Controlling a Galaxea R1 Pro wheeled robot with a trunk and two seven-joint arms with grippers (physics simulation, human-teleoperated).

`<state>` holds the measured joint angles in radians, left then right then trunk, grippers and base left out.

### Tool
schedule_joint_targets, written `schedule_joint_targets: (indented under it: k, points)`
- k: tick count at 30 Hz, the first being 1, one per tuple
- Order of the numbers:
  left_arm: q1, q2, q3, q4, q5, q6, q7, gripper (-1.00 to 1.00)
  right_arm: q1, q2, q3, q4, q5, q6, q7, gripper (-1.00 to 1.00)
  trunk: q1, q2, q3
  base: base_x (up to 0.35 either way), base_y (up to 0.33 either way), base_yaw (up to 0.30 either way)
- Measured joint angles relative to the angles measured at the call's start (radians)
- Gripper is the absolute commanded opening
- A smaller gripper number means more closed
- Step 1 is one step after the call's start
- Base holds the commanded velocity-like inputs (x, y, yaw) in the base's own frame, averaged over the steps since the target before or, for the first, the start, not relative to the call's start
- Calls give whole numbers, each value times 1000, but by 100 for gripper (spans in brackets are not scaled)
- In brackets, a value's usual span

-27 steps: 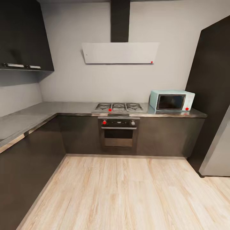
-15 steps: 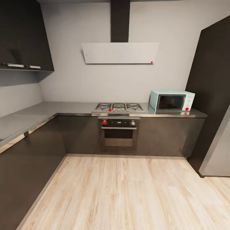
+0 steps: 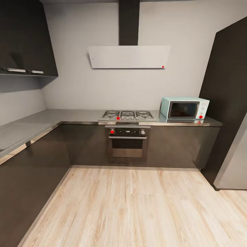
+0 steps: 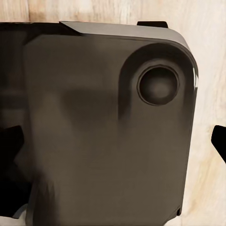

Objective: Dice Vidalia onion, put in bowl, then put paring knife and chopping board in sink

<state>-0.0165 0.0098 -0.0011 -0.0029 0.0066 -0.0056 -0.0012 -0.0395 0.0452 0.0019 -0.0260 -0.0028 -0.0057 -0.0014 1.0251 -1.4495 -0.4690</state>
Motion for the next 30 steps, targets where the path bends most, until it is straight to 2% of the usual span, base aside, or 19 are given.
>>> schedule_joint_targets:
  k: [3,7,9,14,15,17,22,25,30]
  points:
    - [0,-6,5,-3,2,-1,-3,100,0,0,1,0,0,0,0,100,0,0,0,0,0,0]
    - [0,-28,7,-26,1,-15,-4,100,0,4,0,-5,-1,-6,0,100,0,0,0,0,0,0]
    - [0,-34,7,-63,1,-51,-4,100,0,3,0,-25,0,-29,0,100,0,0,0,0,0,0]
    - [0,-34,9,-104,1,-174,-2,100,0,0,0,-125,1,-203,-1,100,0,0,0,0,0,0]
    - [0,-34,10,-128,1,-197,-1,100,0,-1,0,-148,1,-236,-1,100,0,0,0,0,0,0]
    - [0,-33,10,-228,0,-233,2,100,0,-1,0,-236,3,-299,-2,100,0,0,0,0,0,0]
    - [0,-33,9,-394,-1,-251,5,100,0,-2,1,-409,4,-333,-2,100,0,0,0,0,0,0]
    - [0,-29,10,-472,-2,-253,6,100,0,-3,2,-482,4,-339,-2,100,0,0,0,0,0,0]
    - [0,-13,10,-524,-2,-255,5,100,0,-10,2,-519,4,-347,-1,100,0,0,0,0,0,0]
